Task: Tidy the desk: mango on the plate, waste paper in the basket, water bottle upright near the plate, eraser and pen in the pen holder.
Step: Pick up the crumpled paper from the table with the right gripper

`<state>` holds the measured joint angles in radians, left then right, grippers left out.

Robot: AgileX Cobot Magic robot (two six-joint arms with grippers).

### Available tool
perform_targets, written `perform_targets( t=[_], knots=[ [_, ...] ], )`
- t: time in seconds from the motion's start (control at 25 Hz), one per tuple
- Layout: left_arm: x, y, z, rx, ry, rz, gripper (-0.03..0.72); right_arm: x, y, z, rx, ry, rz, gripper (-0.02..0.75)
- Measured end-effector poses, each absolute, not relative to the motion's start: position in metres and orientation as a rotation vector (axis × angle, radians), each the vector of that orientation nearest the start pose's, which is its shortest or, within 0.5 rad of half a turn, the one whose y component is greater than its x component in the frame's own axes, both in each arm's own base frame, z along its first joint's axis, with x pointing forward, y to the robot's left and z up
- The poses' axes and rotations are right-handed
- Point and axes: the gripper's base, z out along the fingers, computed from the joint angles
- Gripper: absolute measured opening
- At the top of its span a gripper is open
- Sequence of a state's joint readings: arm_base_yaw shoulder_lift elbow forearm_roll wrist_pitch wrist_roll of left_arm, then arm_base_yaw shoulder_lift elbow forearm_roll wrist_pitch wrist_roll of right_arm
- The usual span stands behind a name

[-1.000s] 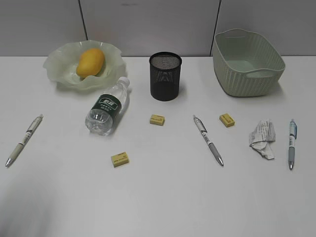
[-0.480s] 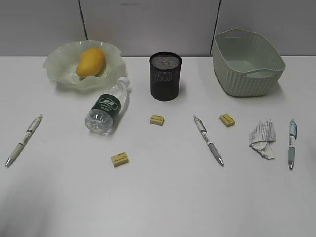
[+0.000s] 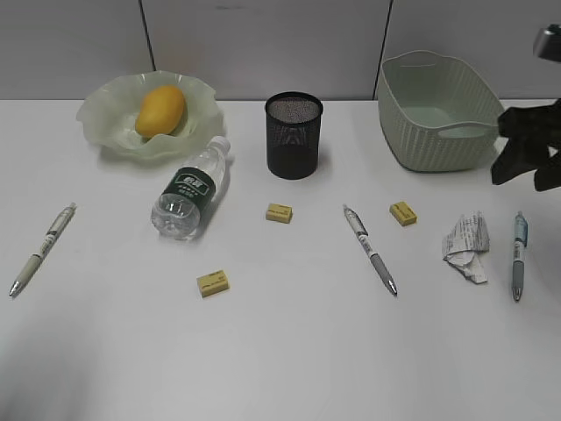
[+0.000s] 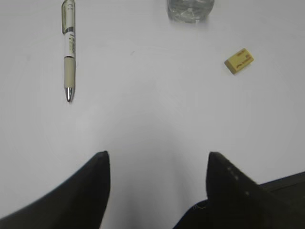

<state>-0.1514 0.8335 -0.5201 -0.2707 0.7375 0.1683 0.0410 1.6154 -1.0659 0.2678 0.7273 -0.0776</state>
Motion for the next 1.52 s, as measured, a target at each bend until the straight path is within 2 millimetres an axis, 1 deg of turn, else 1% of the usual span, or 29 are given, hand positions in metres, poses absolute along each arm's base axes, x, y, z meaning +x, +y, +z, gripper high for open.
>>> perform_targets(
  t=[0.12,0.2,0.32,0.4,0.56,0.76,0.84,0.92,0.96,1.12,1.16,1.24,1.36,1.52],
  knots=[
    [0.136,-0.037,0.251,0.221,2.51,-0.303,0.481,0.329,0.043,0.205,0.034,2.797,0.293,0.449],
    [0.136,-0.037,0.251,0.221,2.51,-0.303,0.481,0.334,0.049,0.191,0.055,2.816,0.279,0.45],
    [0.136,-0.037,0.251,0.221,2.51,-0.303,0.481,0.34,0.054,0.171,0.082,2.842,0.242,0.496],
    [0.136,-0.037,0.251,0.221,2.51,-0.303,0.481,0.343,0.053,0.159,0.1,2.861,0.217,0.531],
    [0.136,-0.037,0.251,0.221,2.509,-0.303,0.481,0.348,0.051,0.144,0.102,2.867,0.175,0.553],
    [0.136,-0.037,0.251,0.221,2.509,-0.303,0.481,0.354,0.051,0.127,0.114,2.86,0.165,0.548],
    [0.136,-0.037,0.251,0.221,2.509,-0.303,0.481,0.355,0.051,0.12,0.125,2.87,0.163,0.517],
    [0.136,-0.037,0.251,0.221,2.509,-0.303,0.481,0.356,0.051,0.114,0.141,2.881,0.162,0.45],
    [0.136,-0.037,0.251,0.221,2.509,-0.303,0.48,0.356,0.052,0.114,0.146,2.881,0.163,0.396],
    [0.136,-0.037,0.251,0.221,2.508,-0.303,0.479,0.358,0.052,0.114,0.158,2.871,0.166,0.141],
    [0.136,-0.037,0.251,0.221,2.508,-0.303,0.479,0.358,0.052,0.114,0.163,2.871,0.17,0.095],
    [0.137,-0.037,0.251,0.22,2.507,-0.302,0.479,0.358,0.052,0.114,0.167,2.875,0.172,0.06],
    [0.137,-0.037,0.251,0.22,2.507,-0.302,0.477,0.36,0.053,0.119,0.162,2.912,0.176,0.057],
    [0.137,-0.037,0.251,0.22,2.507,-0.302,0.47,0.372,0.056,0.14,0.147,2.958,0.192,0.055]
  ],
)
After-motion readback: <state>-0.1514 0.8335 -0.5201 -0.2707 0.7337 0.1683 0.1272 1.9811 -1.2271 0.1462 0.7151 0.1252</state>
